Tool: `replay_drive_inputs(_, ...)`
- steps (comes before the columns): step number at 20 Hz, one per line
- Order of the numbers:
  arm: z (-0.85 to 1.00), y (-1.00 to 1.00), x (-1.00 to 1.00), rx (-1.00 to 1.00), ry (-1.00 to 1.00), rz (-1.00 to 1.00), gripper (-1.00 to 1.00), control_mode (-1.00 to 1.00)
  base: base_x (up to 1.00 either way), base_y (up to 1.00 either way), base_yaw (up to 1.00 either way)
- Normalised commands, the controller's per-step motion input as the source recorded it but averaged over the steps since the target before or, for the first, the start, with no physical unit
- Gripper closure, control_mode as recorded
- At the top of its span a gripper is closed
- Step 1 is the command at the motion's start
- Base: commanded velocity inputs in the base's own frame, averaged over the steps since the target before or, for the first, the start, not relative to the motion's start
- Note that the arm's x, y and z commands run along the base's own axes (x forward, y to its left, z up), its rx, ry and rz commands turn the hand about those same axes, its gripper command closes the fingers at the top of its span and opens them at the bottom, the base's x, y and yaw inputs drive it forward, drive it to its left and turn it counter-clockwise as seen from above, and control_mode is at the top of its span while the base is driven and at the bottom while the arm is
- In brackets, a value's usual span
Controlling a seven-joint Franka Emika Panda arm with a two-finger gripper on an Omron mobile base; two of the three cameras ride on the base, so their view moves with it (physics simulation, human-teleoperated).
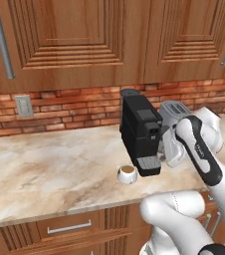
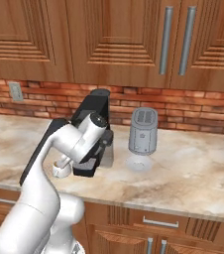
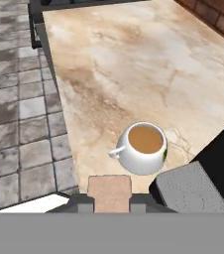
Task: Take a sugar cube from the saucer and place it inside the coffee. Then, grab milk from the fridge and place it next to the coffee on the counter to sweeten the coffee.
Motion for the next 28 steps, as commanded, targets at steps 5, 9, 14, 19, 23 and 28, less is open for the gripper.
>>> replay_drive_inputs(5,0.02,0.39,-0.25,-0.09,-0.13,-0.01,1.0,-1.0,0.0,0.0,0.0)
replay_drive_inputs(9,0.0,0.82,0.06,-0.13,0.0,-0.17,1.0,-1.0,0.0,0.0,0.0)
replay_drive_inputs(14,0.0,0.76,0.32,-0.1,0.12,-0.39,1.0,-1.0,0.0,0.0,0.0)
replay_drive_inputs(19,0.0,0.48,0.27,-0.08,0.26,-0.47,1.0,-1.0,0.0,0.0,0.0)
replay_drive_inputs(23,0.0,0.15,0.22,-0.04,0.24,-0.33,1.0,-1.0,0.0,0.0,0.0)
replay_drive_inputs(28,0.0,0.01,0.21,-0.02,0.11,-0.03,1.0,-1.0,0.0,0.0,0.0)
